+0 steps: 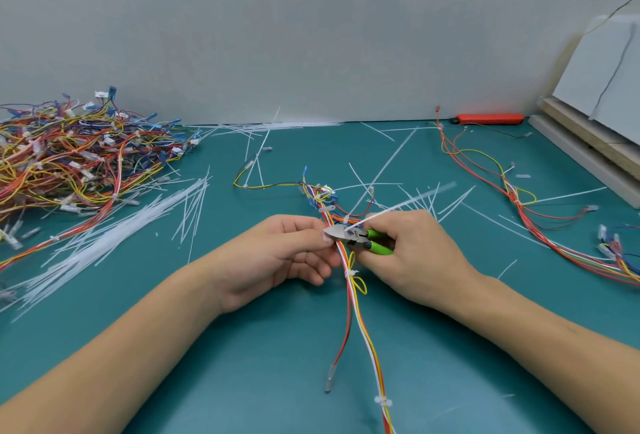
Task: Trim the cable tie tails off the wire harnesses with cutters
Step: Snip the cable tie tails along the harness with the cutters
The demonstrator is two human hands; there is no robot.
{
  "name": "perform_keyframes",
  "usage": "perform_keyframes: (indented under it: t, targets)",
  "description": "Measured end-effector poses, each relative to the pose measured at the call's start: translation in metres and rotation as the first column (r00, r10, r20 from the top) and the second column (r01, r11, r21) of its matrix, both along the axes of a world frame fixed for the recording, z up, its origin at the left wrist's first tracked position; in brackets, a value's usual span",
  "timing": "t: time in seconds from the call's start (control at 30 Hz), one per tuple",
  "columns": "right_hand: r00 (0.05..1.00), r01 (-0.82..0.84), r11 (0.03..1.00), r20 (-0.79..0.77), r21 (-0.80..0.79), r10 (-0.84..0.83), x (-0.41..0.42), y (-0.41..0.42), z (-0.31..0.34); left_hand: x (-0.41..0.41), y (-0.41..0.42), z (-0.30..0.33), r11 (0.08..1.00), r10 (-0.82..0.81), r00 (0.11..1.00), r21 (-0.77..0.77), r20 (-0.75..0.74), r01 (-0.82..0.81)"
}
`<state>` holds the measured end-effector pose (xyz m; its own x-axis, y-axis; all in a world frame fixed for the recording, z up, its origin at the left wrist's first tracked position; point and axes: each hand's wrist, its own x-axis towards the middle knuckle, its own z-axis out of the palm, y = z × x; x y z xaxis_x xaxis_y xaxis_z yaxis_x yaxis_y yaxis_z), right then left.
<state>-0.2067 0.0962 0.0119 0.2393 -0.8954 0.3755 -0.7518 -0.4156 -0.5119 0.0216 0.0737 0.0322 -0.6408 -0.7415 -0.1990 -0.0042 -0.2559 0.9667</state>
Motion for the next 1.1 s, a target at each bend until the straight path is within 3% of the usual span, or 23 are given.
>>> perform_keyframes:
  t: [0.47,0.93,1.1]
  targets:
    - [0.989,-0.146,0.988,-0.012,-0.056,0.145,-0.0007,-0.0041,0.0079,-0.0013,0.0002,-0.0013,0.999,0.029,1.000,0.014,0.001,-0.029]
    - [0.996,-0.088,0.995,-0.030,0.038,0.090,0.0002,-0.0039,0.0071,-0.0004,-0.0013,-0.0022,1.000,0.022,1.000,0.018,0.001,-0.022]
    - [0.997,0.007,0.999,-0.074,0.037,-0.004,0.0012,0.0006,0.0043,0.0002,-0.0007,-0.0009,1.000,-0.006,1.000,0.004,0.005,0.006]
